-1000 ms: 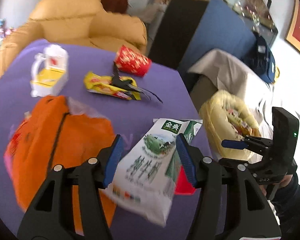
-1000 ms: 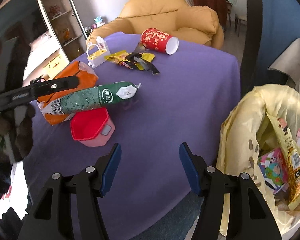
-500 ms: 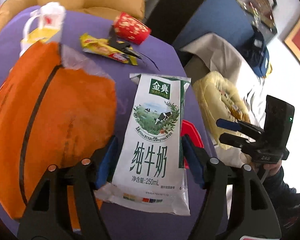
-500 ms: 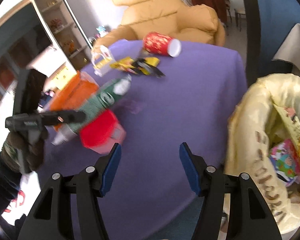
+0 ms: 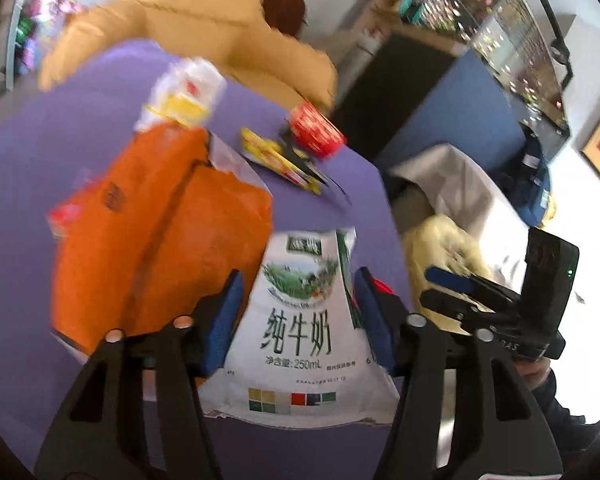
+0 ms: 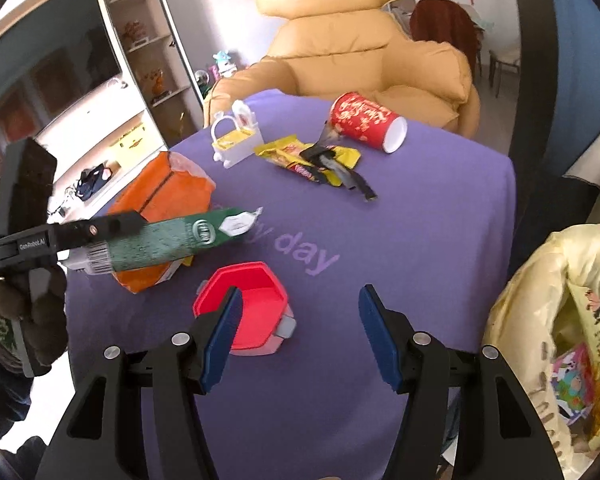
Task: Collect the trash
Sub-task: 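Grasp the white milk carton with the left tool while the right tool grasps a black plastic strip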
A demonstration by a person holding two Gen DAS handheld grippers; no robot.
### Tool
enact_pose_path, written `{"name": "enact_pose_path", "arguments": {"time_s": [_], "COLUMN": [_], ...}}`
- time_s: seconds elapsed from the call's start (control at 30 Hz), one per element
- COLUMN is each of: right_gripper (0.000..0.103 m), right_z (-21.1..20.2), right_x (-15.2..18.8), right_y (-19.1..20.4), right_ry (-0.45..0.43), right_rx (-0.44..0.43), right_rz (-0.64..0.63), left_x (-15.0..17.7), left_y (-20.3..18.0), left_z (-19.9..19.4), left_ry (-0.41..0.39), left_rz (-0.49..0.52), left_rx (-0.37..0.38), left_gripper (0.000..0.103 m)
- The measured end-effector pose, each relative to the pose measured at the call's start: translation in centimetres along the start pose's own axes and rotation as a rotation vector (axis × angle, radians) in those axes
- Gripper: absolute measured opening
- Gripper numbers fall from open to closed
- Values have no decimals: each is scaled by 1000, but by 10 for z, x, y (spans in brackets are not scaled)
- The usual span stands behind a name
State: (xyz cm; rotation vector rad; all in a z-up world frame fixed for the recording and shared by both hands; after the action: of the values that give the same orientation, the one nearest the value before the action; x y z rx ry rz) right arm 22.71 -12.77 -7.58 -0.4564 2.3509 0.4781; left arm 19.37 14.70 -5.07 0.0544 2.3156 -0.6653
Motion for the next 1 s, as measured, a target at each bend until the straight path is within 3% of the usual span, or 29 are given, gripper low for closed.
{"name": "enact_pose_path", "arguments": {"time_s": [0.03,0.1,0.23,0.3,0.37,0.5,0.6,0.7,0.83,0.87,0.93,1.0], "right_gripper": [57,57,57,57,57,57,57,49,49,48,33,32], "right_z": [3,7,20,25,32,53,79,108,151,157,158,151], "right_x": [-1,-2,-16,-27,-46,-80,-105,-123,-130,-129,-122,-116], "right_y": [2,7,15,15,15,10,1,-3,-5,-6,-5,-3], "right_ry": [6,9,12,-1,-27,-55,-61,-47,36,55,79,78], "right_rx": [-10,-15,5,30,56,100,66,50,41,33,15,14], "right_rz": [0,-13,-84,-126,-187,-248,-233,-232,-235,-237,-245,-246], "left_x": [2,7,24,25,20,17,25,31,38,39,39,38], "left_y": [1,5,7,2,-7,-29,-43,-44,-38,-36,-34,-32], "left_z": [-4,-11,-6,-7,-6,6,19,24,27,28,27,26], "left_ry": [-11,-16,61,64,65,49,44,61,97,100,99,93], "left_rz": [7,22,68,93,118,188,274,282,259,255,243,228], "left_rx": [-28,-72,-81,-52,-24,-81,-169,-165,-135,-133,-139,-140], "left_gripper": [29,29,29,45,52,52,52,52,52,52,52,52]}}
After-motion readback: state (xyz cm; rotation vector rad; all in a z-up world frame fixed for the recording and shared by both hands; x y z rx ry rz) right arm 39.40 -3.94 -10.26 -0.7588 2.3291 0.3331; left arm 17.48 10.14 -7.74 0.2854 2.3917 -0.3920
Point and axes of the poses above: each gripper's, at about its wrist camera, not at the fingertips, and z roughly the way its jaws point, y to its left, x to its underside, the point moved 1 cm from there along z, roughly the way its jaws point, and after that the axes turned 1 degree about -y, right-handed, at the moved point
